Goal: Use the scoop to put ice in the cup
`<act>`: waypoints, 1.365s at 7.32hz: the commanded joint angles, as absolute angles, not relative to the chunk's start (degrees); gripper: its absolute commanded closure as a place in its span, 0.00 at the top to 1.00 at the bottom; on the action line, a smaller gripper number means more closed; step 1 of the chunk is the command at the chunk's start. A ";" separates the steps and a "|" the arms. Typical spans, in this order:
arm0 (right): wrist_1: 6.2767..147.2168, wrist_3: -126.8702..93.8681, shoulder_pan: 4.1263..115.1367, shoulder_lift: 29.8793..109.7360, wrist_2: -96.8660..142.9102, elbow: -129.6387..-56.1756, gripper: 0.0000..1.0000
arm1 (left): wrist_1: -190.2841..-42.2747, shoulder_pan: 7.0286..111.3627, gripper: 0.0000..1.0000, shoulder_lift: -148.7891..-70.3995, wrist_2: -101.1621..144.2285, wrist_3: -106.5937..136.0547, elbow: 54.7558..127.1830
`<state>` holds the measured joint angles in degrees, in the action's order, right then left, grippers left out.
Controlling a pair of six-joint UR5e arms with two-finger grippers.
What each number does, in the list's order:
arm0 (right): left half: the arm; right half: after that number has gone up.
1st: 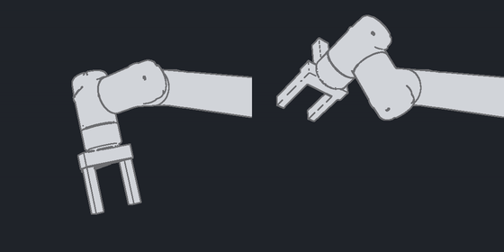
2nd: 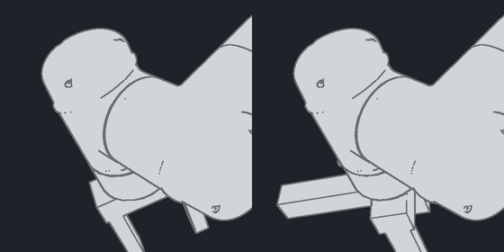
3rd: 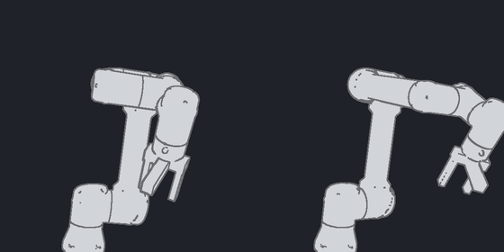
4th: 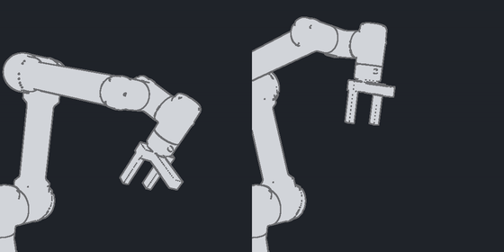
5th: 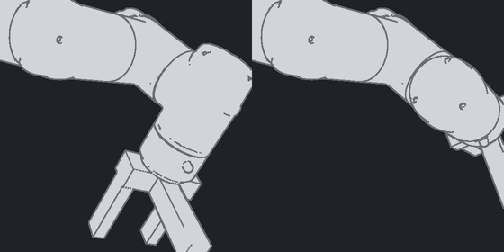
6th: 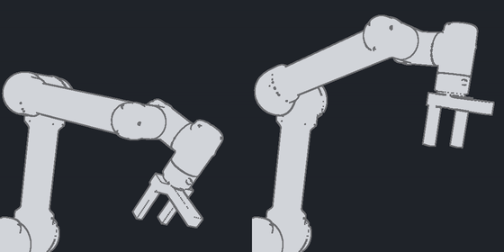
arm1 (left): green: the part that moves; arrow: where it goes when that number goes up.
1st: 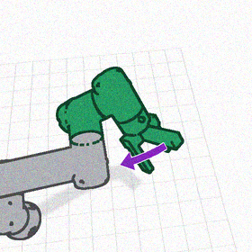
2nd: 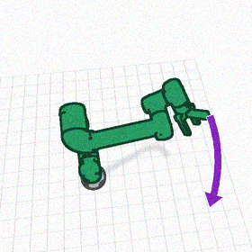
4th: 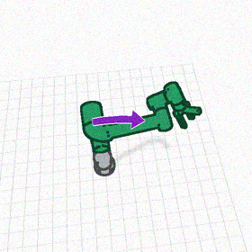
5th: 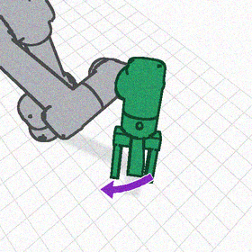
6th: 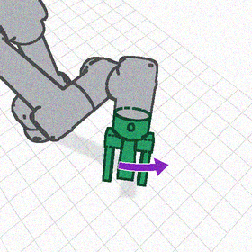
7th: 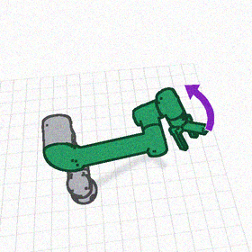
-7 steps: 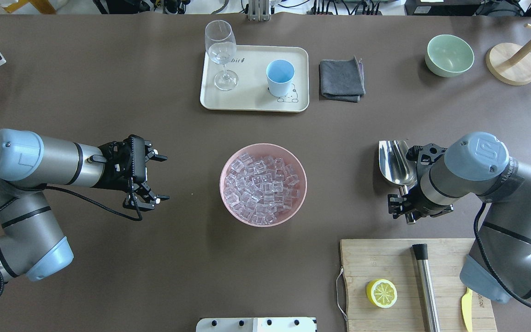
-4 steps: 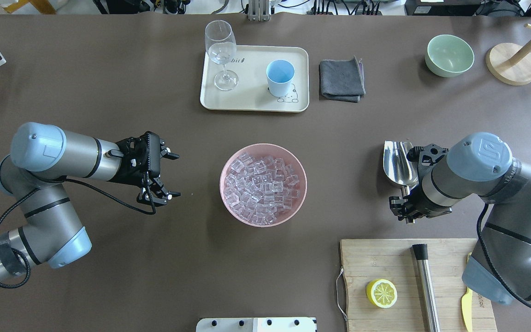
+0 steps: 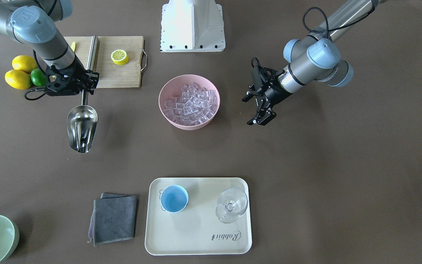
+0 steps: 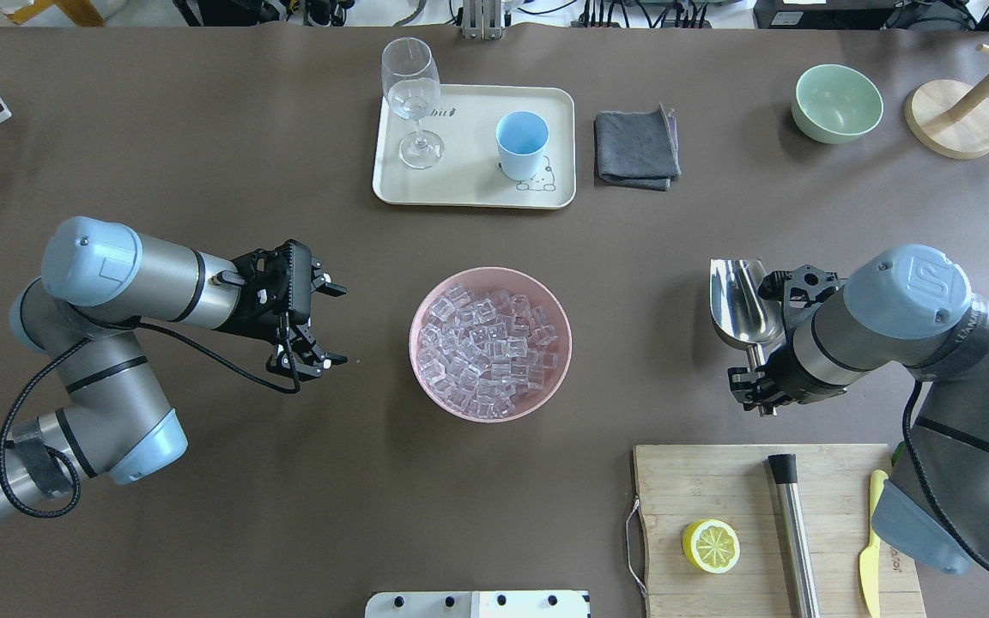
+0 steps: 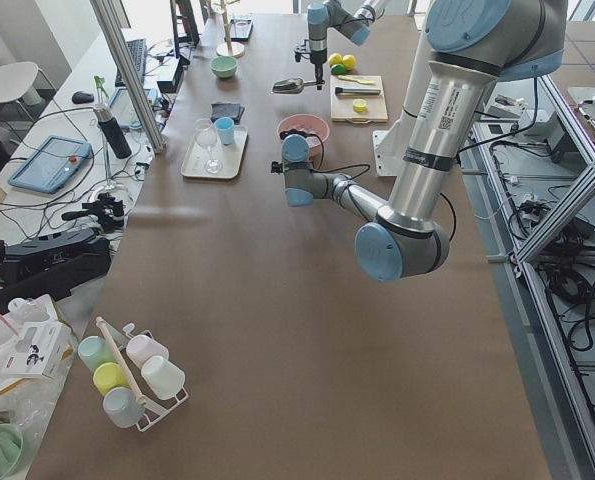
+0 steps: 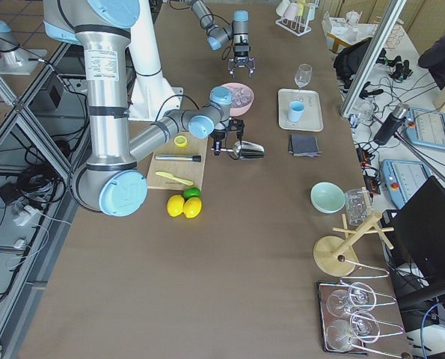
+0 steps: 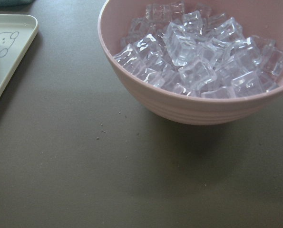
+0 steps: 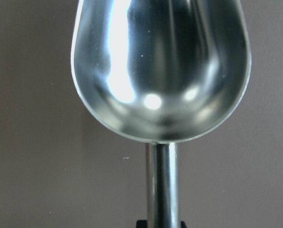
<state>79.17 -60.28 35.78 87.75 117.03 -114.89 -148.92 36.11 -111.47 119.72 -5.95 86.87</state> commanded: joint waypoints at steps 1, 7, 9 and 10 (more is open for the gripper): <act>80.84 -46.08 44.53 89.47 116.63 -118.47 0.00 | -149.59 36.39 0.98 -113.64 120.06 -5.80 84.64; 128.67 14.77 55.99 73.37 116.81 -121.55 0.00 | -151.68 35.33 0.98 -117.77 123.05 -5.89 79.90; 134.64 17.74 56.16 71.10 113.76 -123.39 0.00 | -155.47 34.63 0.98 -119.52 122.61 -5.89 77.35; 136.82 17.84 56.16 70.84 111.56 -124.62 0.00 | -155.57 34.54 0.98 -119.62 122.61 -5.89 77.34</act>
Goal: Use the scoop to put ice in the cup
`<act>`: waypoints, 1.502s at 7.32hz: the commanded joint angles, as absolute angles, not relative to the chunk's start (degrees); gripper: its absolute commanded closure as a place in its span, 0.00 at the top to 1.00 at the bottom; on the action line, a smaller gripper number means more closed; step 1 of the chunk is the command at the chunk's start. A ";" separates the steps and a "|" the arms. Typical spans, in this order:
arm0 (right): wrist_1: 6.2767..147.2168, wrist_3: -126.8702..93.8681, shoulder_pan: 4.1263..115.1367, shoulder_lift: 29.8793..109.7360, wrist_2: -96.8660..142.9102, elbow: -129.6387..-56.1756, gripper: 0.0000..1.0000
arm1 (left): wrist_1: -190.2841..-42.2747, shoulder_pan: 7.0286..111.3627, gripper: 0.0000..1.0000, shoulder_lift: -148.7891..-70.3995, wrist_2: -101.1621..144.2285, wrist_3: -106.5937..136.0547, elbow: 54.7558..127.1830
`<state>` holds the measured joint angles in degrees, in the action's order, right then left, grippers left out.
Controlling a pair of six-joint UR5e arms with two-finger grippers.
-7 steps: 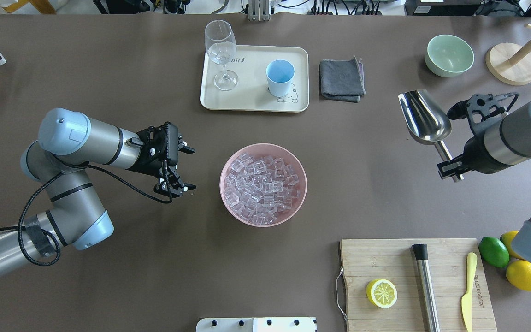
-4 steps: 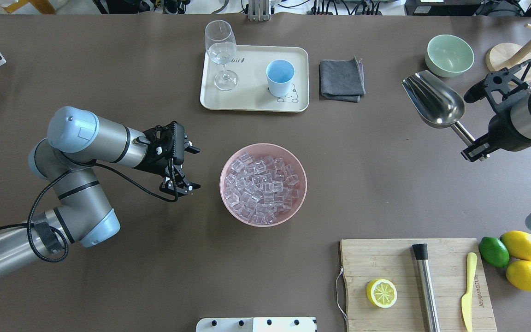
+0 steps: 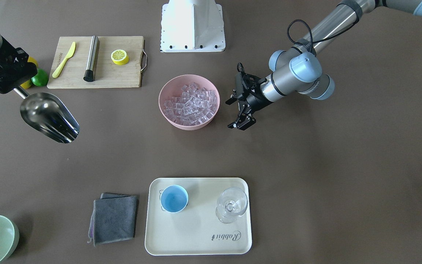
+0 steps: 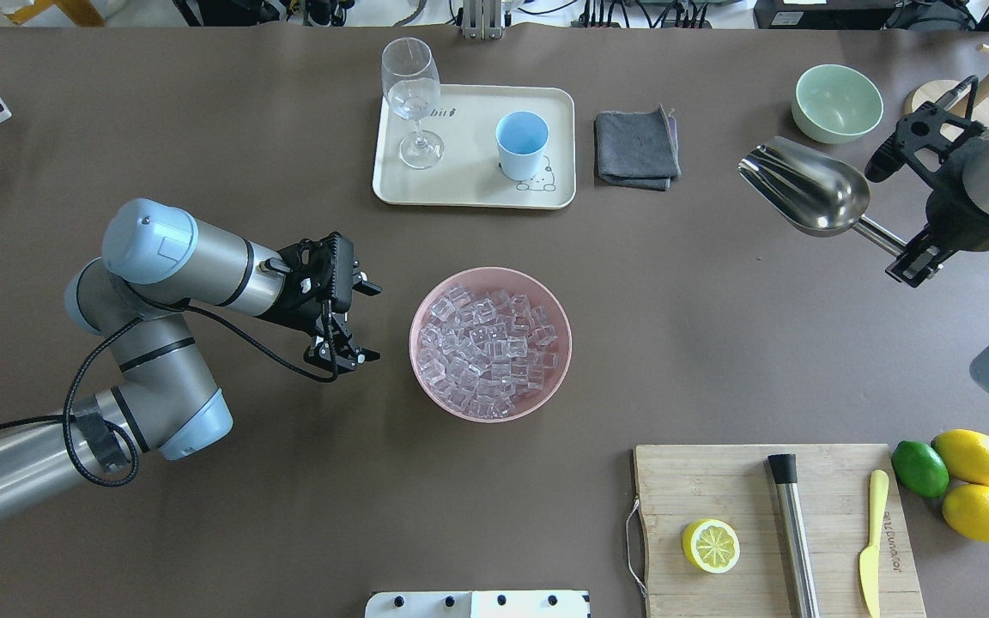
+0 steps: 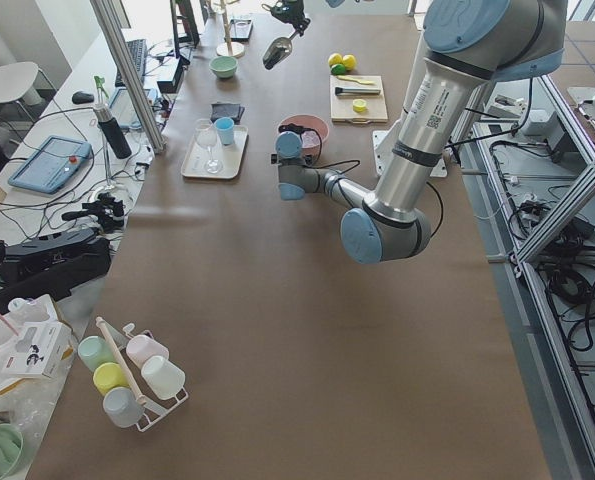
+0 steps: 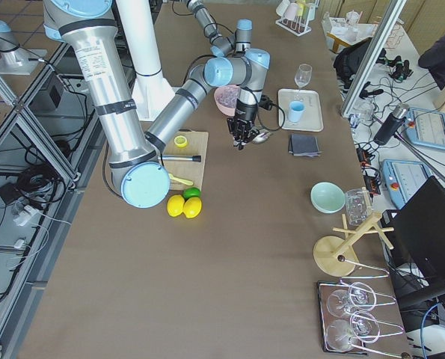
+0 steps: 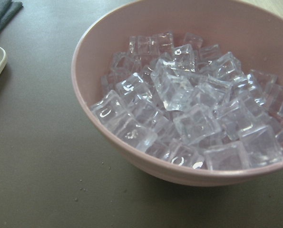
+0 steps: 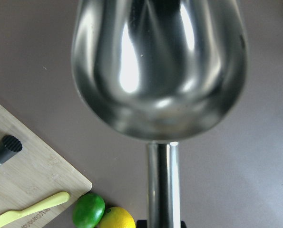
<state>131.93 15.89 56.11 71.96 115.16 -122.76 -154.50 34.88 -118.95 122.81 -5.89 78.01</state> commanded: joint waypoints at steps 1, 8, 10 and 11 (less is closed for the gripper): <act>137.63 18.45 56.16 70.84 110.40 -125.32 0.00 | -156.26 34.45 0.98 -119.53 122.52 -5.89 77.26; 156.03 25.49 39.83 53.23 105.03 -126.32 0.00 | -158.64 32.78 0.98 -119.44 122.34 -5.89 76.82; 159.42 25.49 38.50 46.00 106.25 -118.78 0.00 | -158.91 32.70 0.98 -119.44 122.34 -5.80 76.82; 161.70 25.40 37.63 42.66 106.43 -115.61 0.00 | -158.91 32.52 0.98 -119.44 122.34 -5.80 76.90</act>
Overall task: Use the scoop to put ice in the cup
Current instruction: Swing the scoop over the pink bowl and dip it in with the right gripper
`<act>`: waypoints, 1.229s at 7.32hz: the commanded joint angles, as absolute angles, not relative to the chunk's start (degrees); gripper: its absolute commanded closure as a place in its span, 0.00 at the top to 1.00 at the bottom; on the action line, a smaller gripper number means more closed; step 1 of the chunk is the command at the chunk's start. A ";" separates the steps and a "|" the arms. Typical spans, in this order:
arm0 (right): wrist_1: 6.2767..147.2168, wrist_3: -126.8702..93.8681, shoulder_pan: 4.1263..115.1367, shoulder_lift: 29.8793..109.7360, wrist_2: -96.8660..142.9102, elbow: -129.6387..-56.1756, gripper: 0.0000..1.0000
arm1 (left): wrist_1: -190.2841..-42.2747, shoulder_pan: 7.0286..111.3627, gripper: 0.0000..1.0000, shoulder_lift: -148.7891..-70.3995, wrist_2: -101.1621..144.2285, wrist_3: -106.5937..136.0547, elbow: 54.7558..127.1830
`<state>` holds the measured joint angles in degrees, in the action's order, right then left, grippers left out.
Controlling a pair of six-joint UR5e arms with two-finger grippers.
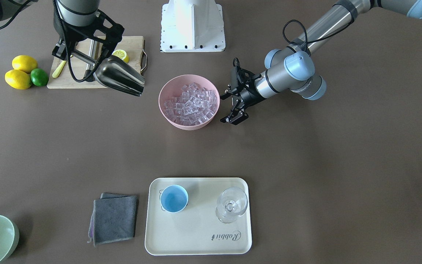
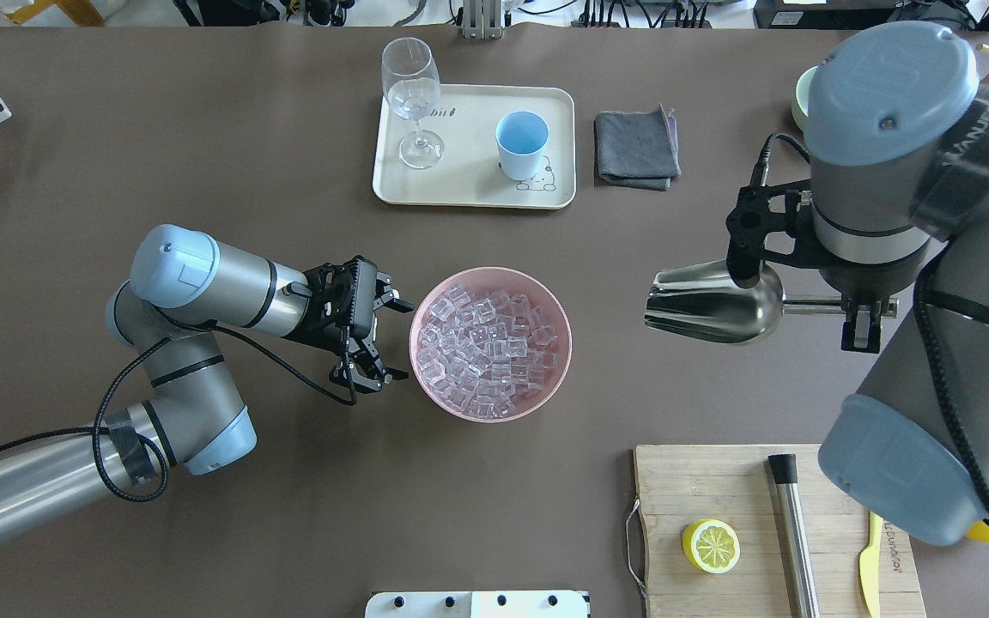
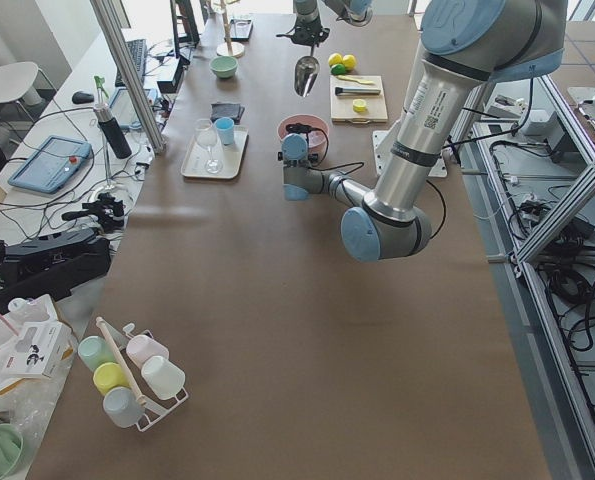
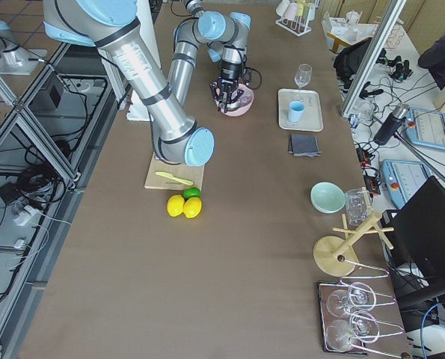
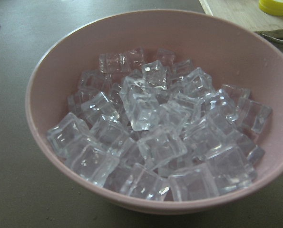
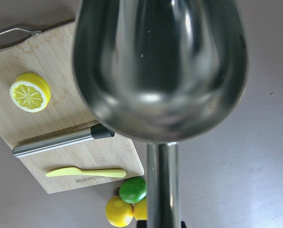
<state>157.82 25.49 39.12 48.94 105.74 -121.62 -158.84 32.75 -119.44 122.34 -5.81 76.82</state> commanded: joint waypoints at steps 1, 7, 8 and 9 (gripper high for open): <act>164.85 25.40 36.57 39.84 106.52 -113.66 0.00 | -158.91 32.52 0.98 -119.44 122.34 -5.89 76.82; 170.42 25.31 33.93 29.89 108.20 -98.28 0.00 | -158.91 32.43 0.98 -119.27 122.34 -5.80 76.73; 170.68 25.23 33.06 29.88 107.41 -97.83 0.00 | -158.91 32.26 0.98 -119.35 122.34 -5.80 76.55; 170.86 24.70 32.18 29.53 106.62 -96.60 0.00 | -158.99 32.08 0.98 -119.27 122.34 -5.80 76.55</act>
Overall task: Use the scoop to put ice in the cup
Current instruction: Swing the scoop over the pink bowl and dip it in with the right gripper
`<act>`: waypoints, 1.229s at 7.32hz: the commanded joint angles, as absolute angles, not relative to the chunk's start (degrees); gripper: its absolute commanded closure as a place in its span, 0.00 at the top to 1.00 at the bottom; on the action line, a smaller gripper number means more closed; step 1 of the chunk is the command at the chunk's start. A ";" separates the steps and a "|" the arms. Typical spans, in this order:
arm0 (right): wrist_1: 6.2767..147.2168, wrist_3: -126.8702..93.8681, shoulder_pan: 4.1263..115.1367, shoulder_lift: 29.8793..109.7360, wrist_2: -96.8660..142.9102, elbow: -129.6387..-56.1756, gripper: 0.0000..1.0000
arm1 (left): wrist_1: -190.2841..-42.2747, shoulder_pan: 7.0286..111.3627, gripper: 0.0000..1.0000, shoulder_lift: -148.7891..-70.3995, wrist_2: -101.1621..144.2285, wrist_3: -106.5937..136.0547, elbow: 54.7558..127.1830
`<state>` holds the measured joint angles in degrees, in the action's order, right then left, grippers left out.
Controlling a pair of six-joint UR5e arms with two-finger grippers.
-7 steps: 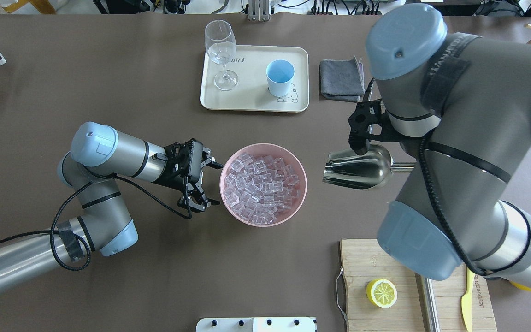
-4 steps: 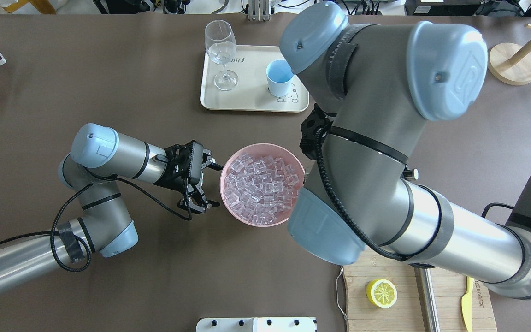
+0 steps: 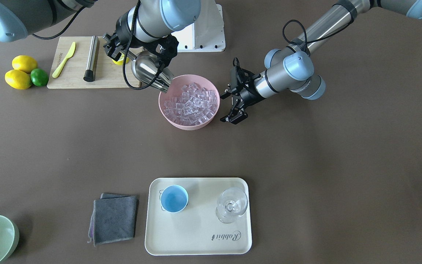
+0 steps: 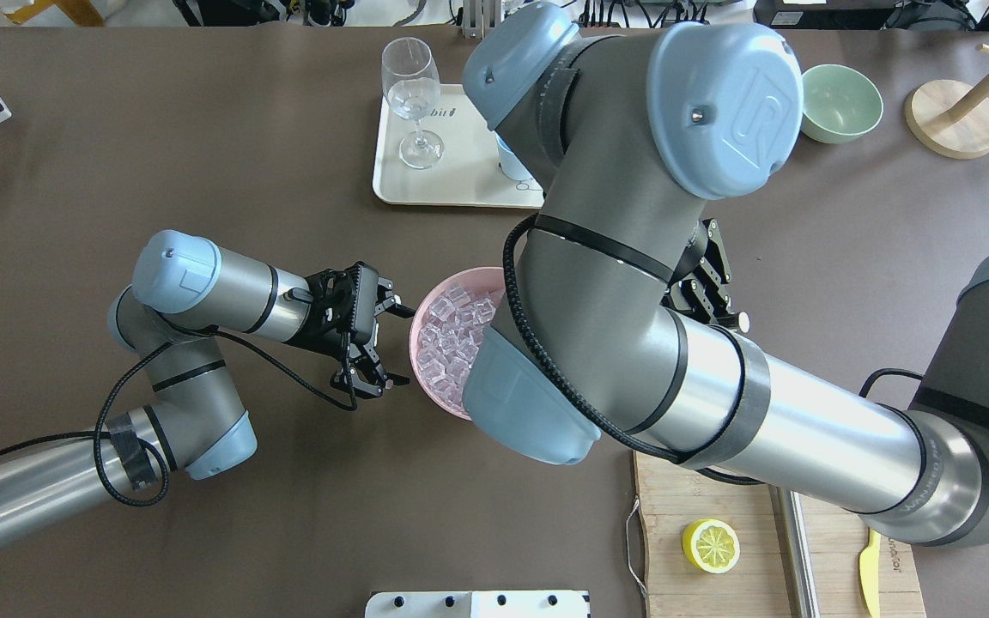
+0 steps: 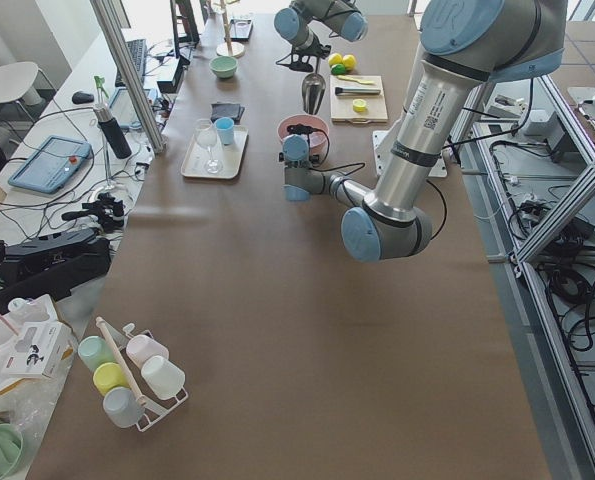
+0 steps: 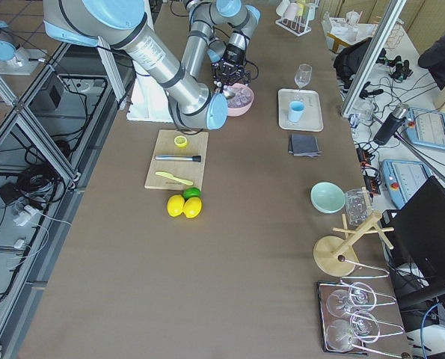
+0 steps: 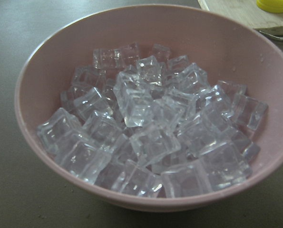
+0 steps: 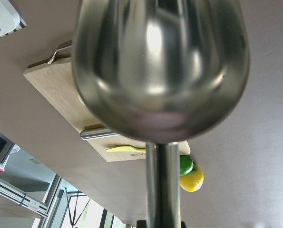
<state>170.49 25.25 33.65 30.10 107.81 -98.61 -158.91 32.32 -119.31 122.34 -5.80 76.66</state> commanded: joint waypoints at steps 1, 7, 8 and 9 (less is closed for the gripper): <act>171.03 22.52 31.73 28.40 105.83 -94.68 0.00 | -158.99 32.08 0.98 -119.35 122.34 -5.89 76.47; 168.06 15.66 29.01 25.14 105.56 -86.94 0.00 | -159.43 32.08 0.98 -119.36 122.26 -5.80 76.46; 166.83 15.12 28.48 25.05 105.56 -86.31 0.00 | -159.43 32.08 0.98 -119.36 122.26 -5.80 76.38; 165.60 14.51 28.04 25.05 105.56 -86.22 0.00 | -159.43 32.08 0.98 -119.36 122.26 -5.80 76.38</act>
<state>167.67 15.63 28.83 25.16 105.56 -86.91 -159.43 32.08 -119.35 122.26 -5.80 76.41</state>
